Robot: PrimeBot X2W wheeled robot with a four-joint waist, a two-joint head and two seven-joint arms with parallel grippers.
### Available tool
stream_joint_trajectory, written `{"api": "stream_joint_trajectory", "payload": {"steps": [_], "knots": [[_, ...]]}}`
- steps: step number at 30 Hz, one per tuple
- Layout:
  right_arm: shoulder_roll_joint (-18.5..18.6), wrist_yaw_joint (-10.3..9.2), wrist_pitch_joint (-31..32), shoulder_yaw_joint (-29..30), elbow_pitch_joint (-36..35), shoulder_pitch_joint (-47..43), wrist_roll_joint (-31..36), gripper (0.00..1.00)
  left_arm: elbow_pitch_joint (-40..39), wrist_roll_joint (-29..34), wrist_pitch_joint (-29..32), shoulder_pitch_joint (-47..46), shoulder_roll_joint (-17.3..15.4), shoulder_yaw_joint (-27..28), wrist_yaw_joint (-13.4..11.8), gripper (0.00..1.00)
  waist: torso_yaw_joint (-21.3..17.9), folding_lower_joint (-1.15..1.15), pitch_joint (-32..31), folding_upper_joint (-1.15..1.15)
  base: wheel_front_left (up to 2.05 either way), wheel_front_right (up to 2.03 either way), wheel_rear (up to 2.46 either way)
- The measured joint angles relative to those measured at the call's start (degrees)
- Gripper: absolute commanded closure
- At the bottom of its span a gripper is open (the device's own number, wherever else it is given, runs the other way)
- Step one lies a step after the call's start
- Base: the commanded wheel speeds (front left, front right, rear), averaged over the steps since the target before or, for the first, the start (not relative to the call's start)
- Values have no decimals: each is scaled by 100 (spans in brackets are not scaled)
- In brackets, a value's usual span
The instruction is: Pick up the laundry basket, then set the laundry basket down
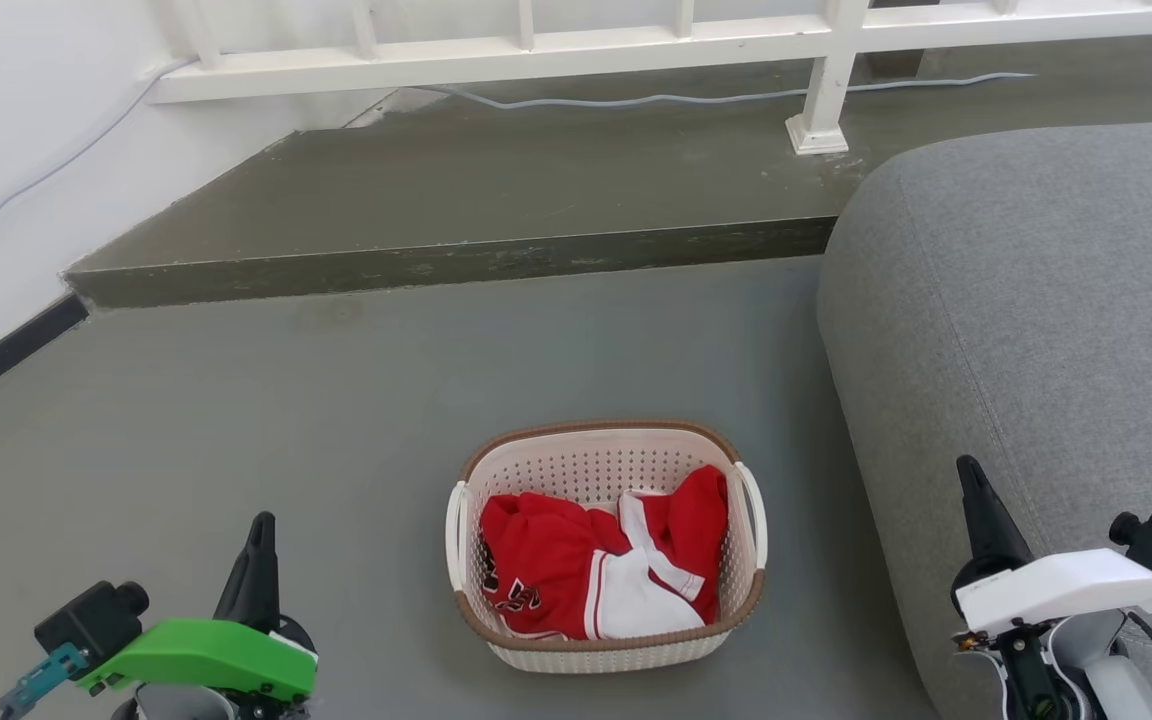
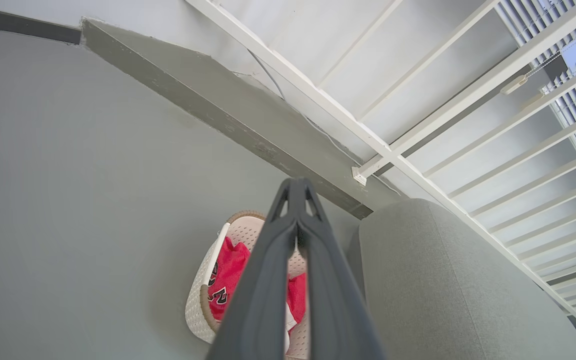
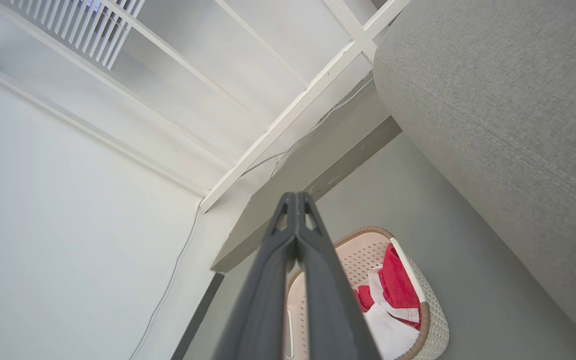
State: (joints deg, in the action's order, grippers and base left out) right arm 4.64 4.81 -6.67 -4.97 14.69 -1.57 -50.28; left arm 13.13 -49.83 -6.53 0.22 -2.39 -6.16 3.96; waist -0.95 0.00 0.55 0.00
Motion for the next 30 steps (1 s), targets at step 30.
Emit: {"api": "stream_joint_trajectory", "payload": {"steps": [30], "knots": [[-51, 81, 503, 472, 54, 203, -1846, 100, 122, -1864, 501, -97, -26, 370, 113, 100, 42, 0, -18, 0, 0, 0, 0]]}}
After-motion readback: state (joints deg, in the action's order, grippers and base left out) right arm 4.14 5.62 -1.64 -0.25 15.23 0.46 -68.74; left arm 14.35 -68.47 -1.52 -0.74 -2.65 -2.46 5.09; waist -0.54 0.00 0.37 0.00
